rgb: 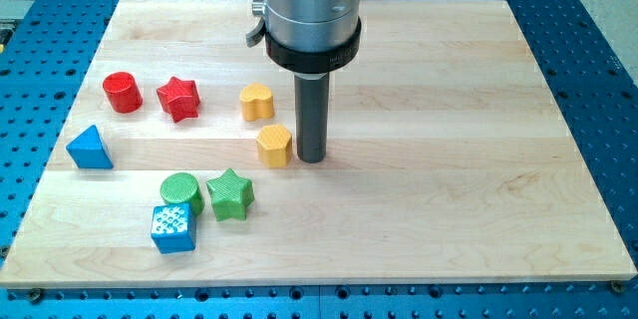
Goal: Separate the blue cube from the green circle
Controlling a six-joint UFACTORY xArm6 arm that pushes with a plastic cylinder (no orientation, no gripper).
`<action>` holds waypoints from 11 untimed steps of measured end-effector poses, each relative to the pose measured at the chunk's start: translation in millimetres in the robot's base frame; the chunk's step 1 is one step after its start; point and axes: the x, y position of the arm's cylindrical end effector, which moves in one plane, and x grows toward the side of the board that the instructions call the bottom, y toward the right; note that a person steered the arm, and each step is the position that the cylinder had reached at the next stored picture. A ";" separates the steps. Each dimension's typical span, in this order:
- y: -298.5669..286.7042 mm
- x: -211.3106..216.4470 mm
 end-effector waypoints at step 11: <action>-238.1 107.8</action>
